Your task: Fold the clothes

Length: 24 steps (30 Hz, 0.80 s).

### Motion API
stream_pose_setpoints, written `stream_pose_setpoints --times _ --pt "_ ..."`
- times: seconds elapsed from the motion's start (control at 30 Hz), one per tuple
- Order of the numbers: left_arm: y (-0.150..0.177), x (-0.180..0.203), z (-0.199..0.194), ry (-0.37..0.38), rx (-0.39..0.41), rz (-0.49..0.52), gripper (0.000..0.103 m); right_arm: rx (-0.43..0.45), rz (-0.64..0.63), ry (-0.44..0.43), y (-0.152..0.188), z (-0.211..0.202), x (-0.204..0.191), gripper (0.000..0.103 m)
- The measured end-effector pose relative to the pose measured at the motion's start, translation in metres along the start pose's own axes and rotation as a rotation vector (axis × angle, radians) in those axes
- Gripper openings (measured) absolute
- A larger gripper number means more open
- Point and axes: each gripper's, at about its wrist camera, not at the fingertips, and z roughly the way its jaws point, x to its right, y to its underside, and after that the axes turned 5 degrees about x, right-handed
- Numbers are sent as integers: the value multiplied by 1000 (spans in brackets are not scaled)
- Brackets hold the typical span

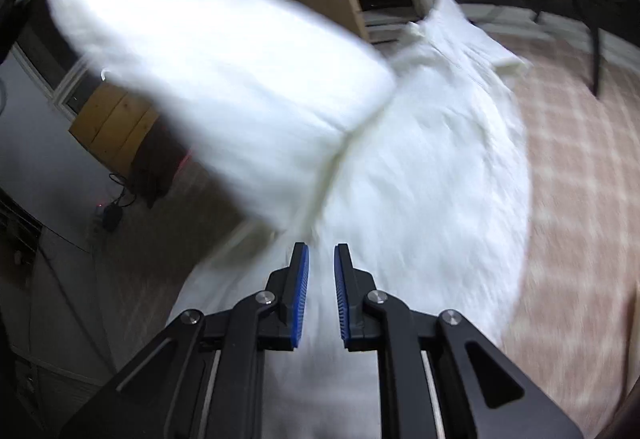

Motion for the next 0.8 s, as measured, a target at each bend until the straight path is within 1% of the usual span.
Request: stream_pose_setpoints --times 0.07,0.1,0.17,0.23,0.33,0.43,0.47,0.53,0.6,0.67,0.77,0.8 --pt "-10 -23 -21 -59 34 -12 3 -19 -32 -1 -17 24 -11 13" --pt "-13 -35 -28 -79 38 -14 3 -29 -48 -1 -25 36 -16 13" --pt "-15 -49 -29 -98 27 -19 3 -57 -49 -29 -40 66 -28 13" --pt "-13 -61 -22 -121 3 -16 3 -83 -62 -45 -49 90 -41 13" --pt "-9 -69 -11 -101 -16 -24 3 -128 -100 -55 -54 126 -65 14" --pt "-3 -57 -1 -57 -22 -5 3 -158 -157 -18 -53 151 -80 13" --pt "-1 -52 2 -40 -25 4 3 -161 -160 -26 -55 149 -81 13" --pt "5 -28 15 4 -51 49 3 -151 -116 -66 -60 132 -73 14" --pt "12 2 34 63 -90 105 3 -85 -81 -72 -65 93 -54 13" --pt "17 30 57 131 -138 140 3 -44 -60 -47 -65 58 -30 14" --pt "30 84 106 215 -225 229 3 17 -1 47 -51 -1 17 14" --pt "36 105 129 258 -265 254 3 29 27 75 -42 -20 33 14"
